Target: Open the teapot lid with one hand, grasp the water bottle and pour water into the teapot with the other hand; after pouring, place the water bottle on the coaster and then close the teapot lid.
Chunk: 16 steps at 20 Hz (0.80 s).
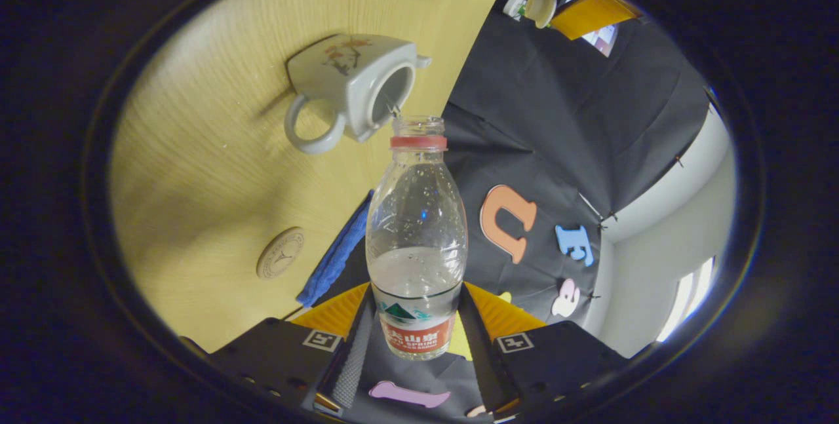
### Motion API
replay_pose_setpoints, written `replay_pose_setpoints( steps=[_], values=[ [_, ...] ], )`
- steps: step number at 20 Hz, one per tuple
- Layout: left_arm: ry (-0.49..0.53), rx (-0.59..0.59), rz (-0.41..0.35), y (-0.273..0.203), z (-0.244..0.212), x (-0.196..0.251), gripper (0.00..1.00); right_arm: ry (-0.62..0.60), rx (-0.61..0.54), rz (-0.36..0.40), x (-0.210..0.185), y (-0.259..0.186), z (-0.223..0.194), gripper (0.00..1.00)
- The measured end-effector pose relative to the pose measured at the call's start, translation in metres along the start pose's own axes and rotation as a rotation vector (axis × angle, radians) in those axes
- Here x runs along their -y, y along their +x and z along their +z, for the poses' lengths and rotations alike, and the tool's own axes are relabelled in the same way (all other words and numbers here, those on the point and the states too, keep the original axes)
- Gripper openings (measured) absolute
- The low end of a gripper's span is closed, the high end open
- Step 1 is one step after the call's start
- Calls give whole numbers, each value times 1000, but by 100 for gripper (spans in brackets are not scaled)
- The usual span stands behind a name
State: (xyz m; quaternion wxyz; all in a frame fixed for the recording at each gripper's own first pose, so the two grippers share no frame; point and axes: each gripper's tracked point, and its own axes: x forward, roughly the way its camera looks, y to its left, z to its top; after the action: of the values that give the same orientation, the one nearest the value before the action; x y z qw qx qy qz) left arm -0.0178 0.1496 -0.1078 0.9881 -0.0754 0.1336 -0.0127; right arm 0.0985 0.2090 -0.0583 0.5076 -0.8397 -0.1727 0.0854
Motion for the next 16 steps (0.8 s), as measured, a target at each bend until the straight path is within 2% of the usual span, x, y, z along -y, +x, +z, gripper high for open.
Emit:
replay_pose_setpoints(
  steps=[5, 9, 12, 16],
  values=[
    [-3, 7, 1, -1, 3, 0, 2, -65, 16, -32, 10, 3, 3, 72],
    [-5, 10, 3, -2, 3, -1, 2, -52, 19, -32, 10, 3, 3, 72],
    [-5, 20, 3, -3, 7, 1, 2, 13, 12, -3, 2, 3, 2, 72],
    [4, 25, 13, -4, 10, 3, 2, 198, -9, 72, -19, 2, 2, 71]
  ],
)
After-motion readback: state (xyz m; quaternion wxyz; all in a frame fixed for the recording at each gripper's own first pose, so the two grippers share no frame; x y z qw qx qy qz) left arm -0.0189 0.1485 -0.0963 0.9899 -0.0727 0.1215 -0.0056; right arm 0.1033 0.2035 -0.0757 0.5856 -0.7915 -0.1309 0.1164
